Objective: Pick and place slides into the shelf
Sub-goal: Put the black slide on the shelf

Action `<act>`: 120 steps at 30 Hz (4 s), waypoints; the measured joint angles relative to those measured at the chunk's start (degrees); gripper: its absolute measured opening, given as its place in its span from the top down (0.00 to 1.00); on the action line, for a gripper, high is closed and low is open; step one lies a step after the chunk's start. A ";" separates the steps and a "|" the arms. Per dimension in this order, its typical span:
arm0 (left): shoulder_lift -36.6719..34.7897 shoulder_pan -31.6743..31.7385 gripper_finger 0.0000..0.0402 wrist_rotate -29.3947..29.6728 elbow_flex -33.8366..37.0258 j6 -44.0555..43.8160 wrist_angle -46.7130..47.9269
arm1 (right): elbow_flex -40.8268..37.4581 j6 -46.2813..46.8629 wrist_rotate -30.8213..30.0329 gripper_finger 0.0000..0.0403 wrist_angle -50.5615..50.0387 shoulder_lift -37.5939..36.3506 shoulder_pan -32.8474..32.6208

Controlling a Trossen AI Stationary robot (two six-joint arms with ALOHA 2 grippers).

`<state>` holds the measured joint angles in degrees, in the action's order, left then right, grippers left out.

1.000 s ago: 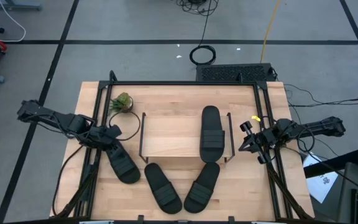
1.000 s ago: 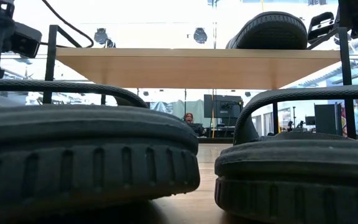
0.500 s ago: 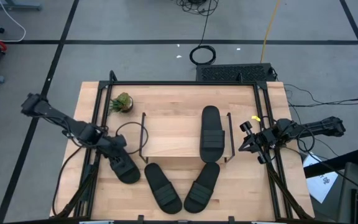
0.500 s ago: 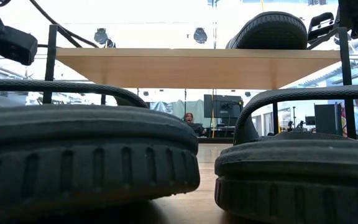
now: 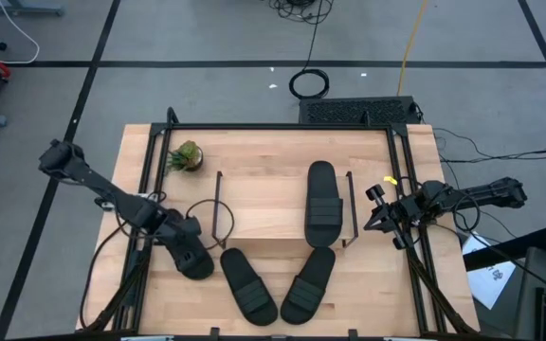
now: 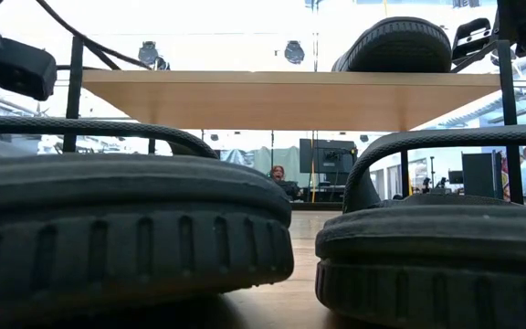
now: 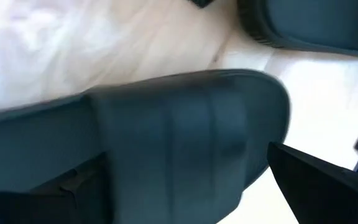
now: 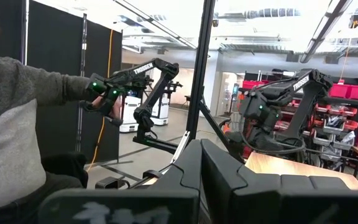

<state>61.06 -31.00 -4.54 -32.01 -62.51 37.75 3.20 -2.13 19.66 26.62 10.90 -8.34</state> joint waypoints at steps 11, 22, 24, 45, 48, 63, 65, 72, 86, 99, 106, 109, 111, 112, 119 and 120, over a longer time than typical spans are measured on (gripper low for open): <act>2.96 -2.79 0.34 -2.99 0.00 2.48 -2.35 | 0.00 0.00 0.00 1.00 0.15 -0.01 0.00; 0.73 -3.28 0.96 -5.11 -0.09 5.14 -4.45 | 0.00 -0.07 0.00 1.00 0.17 0.00 0.00; 0.22 -3.55 0.98 -5.21 -0.09 5.25 -4.47 | -0.01 -0.07 0.00 1.00 0.17 -0.02 0.00; -8.79 -16.41 1.00 29.40 -29.60 29.94 17.10 | -0.02 -0.57 -0.02 1.00 0.37 0.00 0.00; -10.22 -17.10 1.00 34.17 -31.72 38.37 15.79 | -0.02 -0.52 -0.03 1.00 0.37 -0.02 0.00; -10.65 -5.33 1.00 17.98 -30.18 74.63 -9.82 | -0.02 -0.51 -0.04 1.00 1.34 0.00 0.00; -10.91 -1.76 1.00 14.28 -30.16 72.54 -8.93 | -0.02 -0.50 -0.04 1.00 1.96 -0.02 0.00; -13.46 9.65 1.00 3.45 -30.17 69.78 -5.03 | -0.02 -0.68 -0.04 1.00 2.14 0.00 0.00; -5.62 36.56 1.00 -20.57 -42.16 86.15 3.75 | -0.02 -6.32 -6.14 1.00 1.12 0.82 0.00; 28.29 50.00 1.00 -34.87 -77.01 91.46 41.80 | -0.02 -9.03 -6.09 1.00 2.70 0.92 0.00; 40.73 50.32 1.00 -37.18 -89.63 94.76 51.64 | -0.02 -7.50 -6.10 1.00 2.70 0.92 0.00; 43.03 51.05 1.00 -41.47 -89.23 94.30 52.18 | -0.02 -6.92 -6.08 1.00 2.72 0.92 0.00; 43.46 51.33 1.00 -42.45 -87.79 92.64 52.21 | -0.02 -6.97 -6.11 1.00 2.73 0.91 0.00; 43.83 51.26 1.00 -42.44 -87.30 92.00 52.52 | -0.02 -6.99 -6.14 1.00 2.75 0.90 0.00; 44.47 48.98 1.00 -42.47 -86.05 90.73 52.25 | -0.02 -7.64 -6.10 1.00 3.17 0.92 0.00; 44.41 48.54 1.00 -42.49 -86.06 90.48 52.24 | -0.02 -7.58 -6.10 1.00 3.18 0.92 0.00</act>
<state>105.47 17.54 -47.03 -118.06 27.97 90.00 3.18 -9.71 13.56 29.80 11.81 -8.34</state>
